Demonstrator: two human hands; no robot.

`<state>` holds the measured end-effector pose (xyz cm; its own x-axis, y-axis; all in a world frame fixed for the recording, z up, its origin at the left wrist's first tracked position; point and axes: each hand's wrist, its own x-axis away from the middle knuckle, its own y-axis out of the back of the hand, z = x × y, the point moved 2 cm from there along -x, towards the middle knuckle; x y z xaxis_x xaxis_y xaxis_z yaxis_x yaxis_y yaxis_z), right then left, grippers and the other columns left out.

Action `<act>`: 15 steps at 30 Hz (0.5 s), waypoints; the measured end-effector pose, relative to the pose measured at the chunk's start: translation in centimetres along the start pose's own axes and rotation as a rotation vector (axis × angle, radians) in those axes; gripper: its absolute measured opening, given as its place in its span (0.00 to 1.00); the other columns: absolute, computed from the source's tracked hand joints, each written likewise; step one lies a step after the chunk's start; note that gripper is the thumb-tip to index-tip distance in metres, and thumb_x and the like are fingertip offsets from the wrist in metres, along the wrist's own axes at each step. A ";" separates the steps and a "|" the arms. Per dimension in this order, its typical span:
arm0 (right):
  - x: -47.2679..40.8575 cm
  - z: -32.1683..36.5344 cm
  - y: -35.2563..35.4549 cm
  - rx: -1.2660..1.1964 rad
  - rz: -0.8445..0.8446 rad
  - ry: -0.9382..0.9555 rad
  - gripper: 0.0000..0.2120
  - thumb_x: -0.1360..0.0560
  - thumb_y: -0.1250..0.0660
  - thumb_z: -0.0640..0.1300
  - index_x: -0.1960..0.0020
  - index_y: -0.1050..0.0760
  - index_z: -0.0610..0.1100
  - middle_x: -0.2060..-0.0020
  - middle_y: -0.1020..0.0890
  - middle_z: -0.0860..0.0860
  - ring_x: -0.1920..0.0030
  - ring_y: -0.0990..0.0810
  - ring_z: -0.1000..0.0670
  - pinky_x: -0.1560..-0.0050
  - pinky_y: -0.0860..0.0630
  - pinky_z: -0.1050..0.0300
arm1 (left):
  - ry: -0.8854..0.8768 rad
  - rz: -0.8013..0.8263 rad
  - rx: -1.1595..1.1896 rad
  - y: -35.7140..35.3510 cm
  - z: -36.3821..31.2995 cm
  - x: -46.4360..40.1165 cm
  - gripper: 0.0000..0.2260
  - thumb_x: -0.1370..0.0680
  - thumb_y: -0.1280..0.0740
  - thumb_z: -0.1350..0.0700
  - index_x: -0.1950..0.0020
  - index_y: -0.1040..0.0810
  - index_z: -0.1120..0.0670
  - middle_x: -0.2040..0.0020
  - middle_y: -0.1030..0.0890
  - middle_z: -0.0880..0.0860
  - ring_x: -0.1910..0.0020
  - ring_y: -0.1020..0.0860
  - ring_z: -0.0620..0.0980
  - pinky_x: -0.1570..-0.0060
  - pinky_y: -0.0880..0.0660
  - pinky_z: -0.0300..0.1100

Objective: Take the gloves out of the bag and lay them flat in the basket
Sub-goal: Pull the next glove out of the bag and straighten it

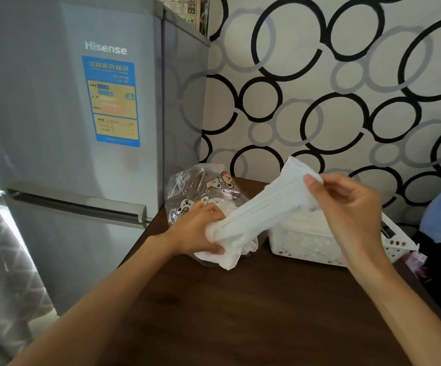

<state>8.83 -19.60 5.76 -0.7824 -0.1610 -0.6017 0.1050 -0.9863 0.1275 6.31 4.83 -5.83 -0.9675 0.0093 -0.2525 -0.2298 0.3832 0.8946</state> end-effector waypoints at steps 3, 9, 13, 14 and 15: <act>-1.0 0.8 1.4 -0.058 -0.096 0.014 0.04 0.25 0.32 0.45 0.58 0.22 0.52 0.66 0.18 0.60 0.63 0.21 0.62 0.63 0.26 0.71 | 0.016 0.018 -0.017 -0.1 0.1 -0.1 0.26 0.34 0.24 0.43 0.42 0.26 0.51 0.45 0.31 0.42 0.44 0.37 0.47 0.42 0.32 0.50; -3.7 0.9 2.1 0.053 0.091 -0.168 0.03 0.23 0.34 0.46 0.54 0.22 0.50 0.58 0.19 0.52 0.57 0.21 0.56 0.56 0.24 0.61 | 0.047 0.194 0.094 2.3 -1.4 0.1 0.28 0.33 0.22 0.48 0.36 0.27 0.47 0.41 0.30 0.41 0.41 0.34 0.44 0.39 0.33 0.40; -5.1 0.5 2.8 -0.005 0.328 -0.373 0.05 0.23 0.35 0.45 0.51 0.21 0.47 0.58 0.19 0.50 0.56 0.21 0.54 0.55 0.25 0.61 | 0.106 0.159 0.373 7.9 -4.4 0.0 0.28 0.32 0.27 0.41 0.34 0.27 0.45 0.37 0.26 0.38 0.41 0.24 0.38 0.47 0.27 0.30; -5.2 0.4 2.9 -0.038 0.392 -0.400 0.06 0.23 0.36 0.45 0.50 0.21 0.46 0.58 0.19 0.50 0.57 0.21 0.55 0.57 0.25 0.63 | 0.094 0.070 0.449 9.0 -5.7 -0.3 0.29 0.32 0.31 0.38 0.32 0.28 0.45 0.36 0.26 0.38 0.41 0.24 0.37 0.45 0.27 0.32; -5.5 0.3 3.2 -0.070 0.442 -0.414 0.07 0.23 0.35 0.45 0.48 0.21 0.46 0.58 0.19 0.51 0.58 0.20 0.56 0.60 0.25 0.65 | 0.066 0.025 0.509 9.7 -7.3 -1.0 0.31 0.31 0.35 0.35 0.30 0.30 0.46 0.35 0.27 0.38 0.40 0.26 0.35 0.43 0.28 0.33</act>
<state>13.29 -21.82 9.74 -0.8277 -0.5420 -0.1455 0.5034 -0.8316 0.2344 4.24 1.75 5.77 -0.9804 -0.0275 -0.1950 -0.1420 0.7848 0.6033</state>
